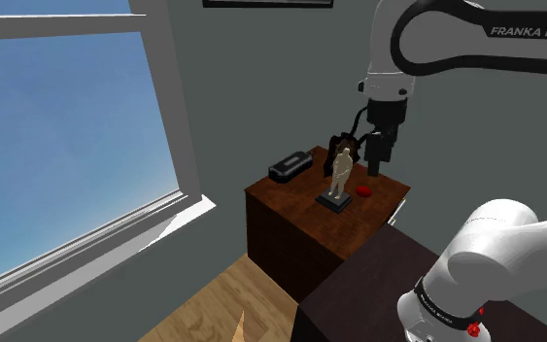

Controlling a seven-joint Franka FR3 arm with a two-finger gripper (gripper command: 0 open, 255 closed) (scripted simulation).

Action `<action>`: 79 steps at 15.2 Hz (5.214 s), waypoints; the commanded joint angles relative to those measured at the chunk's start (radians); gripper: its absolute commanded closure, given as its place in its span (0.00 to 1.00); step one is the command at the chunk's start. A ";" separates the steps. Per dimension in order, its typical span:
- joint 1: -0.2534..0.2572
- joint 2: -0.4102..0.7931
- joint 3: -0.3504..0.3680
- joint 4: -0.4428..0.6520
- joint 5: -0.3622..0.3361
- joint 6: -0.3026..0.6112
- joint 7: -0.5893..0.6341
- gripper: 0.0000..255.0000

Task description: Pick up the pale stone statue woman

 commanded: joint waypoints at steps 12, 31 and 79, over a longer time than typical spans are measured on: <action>-0.073 0.342 -0.108 0.058 -0.145 0.243 -0.139 0.00; -0.178 1.044 -0.230 0.510 -0.240 0.458 -0.318 0.00; -0.365 1.981 -0.258 1.779 -0.214 0.119 -0.493 1.00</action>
